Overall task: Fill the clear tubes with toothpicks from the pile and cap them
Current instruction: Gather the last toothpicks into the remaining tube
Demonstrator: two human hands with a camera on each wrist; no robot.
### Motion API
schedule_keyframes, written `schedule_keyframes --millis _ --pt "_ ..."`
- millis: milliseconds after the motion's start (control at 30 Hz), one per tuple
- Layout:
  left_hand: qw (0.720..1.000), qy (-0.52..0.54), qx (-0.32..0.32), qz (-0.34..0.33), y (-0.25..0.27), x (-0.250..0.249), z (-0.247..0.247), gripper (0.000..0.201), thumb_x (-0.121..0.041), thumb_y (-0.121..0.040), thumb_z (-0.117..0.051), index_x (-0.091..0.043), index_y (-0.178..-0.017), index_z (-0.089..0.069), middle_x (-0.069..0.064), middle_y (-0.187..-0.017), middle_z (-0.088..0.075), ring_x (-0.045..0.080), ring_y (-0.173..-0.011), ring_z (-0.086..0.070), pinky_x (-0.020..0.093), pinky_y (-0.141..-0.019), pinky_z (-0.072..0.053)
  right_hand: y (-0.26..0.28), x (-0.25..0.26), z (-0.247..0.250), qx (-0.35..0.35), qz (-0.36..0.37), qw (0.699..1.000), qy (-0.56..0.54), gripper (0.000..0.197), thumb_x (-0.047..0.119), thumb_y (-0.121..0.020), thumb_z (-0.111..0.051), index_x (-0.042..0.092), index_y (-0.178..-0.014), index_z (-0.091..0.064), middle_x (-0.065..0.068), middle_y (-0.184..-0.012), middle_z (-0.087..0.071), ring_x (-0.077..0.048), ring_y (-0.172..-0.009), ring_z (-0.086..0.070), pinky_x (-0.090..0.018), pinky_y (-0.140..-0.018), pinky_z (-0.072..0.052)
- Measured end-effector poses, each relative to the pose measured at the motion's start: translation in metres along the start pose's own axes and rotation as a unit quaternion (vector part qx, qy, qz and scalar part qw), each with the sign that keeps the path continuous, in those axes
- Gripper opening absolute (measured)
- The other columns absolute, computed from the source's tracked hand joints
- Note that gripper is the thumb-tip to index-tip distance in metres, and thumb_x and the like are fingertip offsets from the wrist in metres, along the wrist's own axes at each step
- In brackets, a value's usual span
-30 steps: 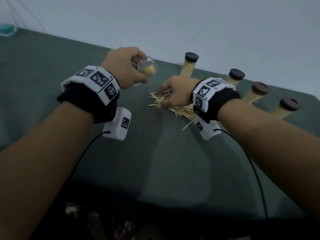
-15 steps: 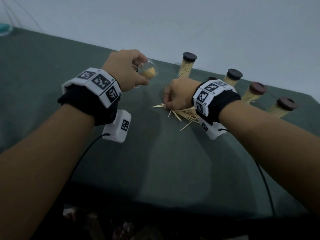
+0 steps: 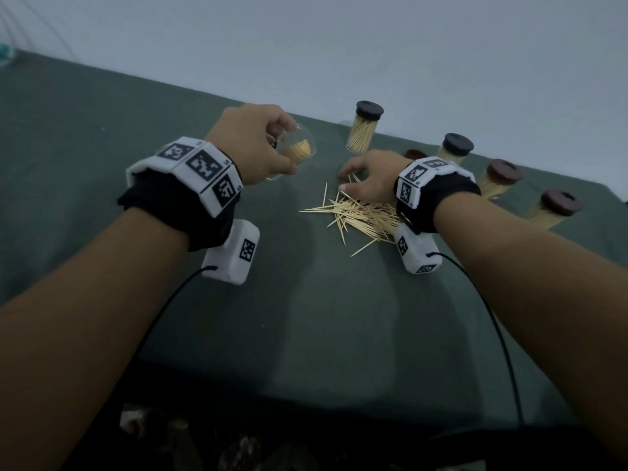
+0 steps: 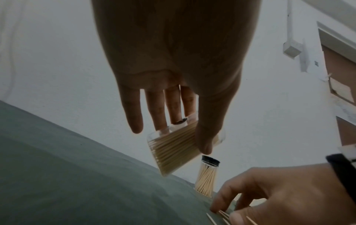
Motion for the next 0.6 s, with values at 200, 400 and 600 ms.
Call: schedule_keyframes --millis 200,400,600 --pt "1.0 0.001 0.013 -0.01 0.001 -0.009 -0.003 0.056 -0.029 -0.071 -0.084 -0.025 -0.122 -0.063 -0.007 -0.112 -0.065 0.009 -0.101 -0.061 0.021 -0.085 -0.042 0.02 0.01 -0.003 -0.006 0.052 0.999 -0.013 0.02 0.037 -0.096 -0.052 0.03 -0.106 -0.068 0.009 -0.1 -0.061 -0.013 -0.097 -0.057 -0.025 -0.081 -0.039" --pt "1.0 0.004 0.019 -0.018 0.004 -0.015 -0.005 0.055 -0.029 -0.071 -0.085 -0.026 -0.122 -0.063 -0.007 -0.111 -0.064 0.009 -0.1 -0.061 0.021 -0.086 -0.043 0.055 0.001 -0.007 0.005 0.065 0.997 -0.036 0.043 0.064 -0.09 -0.044 0.034 -0.112 -0.066 0.008 -0.106 -0.061 -0.015 -0.102 -0.057 -0.031 -0.09 -0.044" --pt "0.999 -0.002 0.036 -0.04 0.008 -0.028 -0.013 0.056 -0.029 -0.071 -0.085 -0.026 -0.123 -0.063 -0.007 -0.112 -0.065 0.01 -0.102 -0.062 0.022 -0.089 -0.045 0.068 -0.012 -0.017 0.071 0.048 0.996 0.016 0.087 0.077 -0.06 -0.07 0.046 -0.137 -0.044 0.011 -0.137 -0.043 -0.016 -0.129 -0.04 -0.04 -0.108 -0.034"
Point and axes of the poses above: each hand's wrist, its own y-axis away from the middle knuckle, its own z-axis out of the back of the hand, x = y × z, the point moved 7 cm from there along -y, towards the middle knuckle
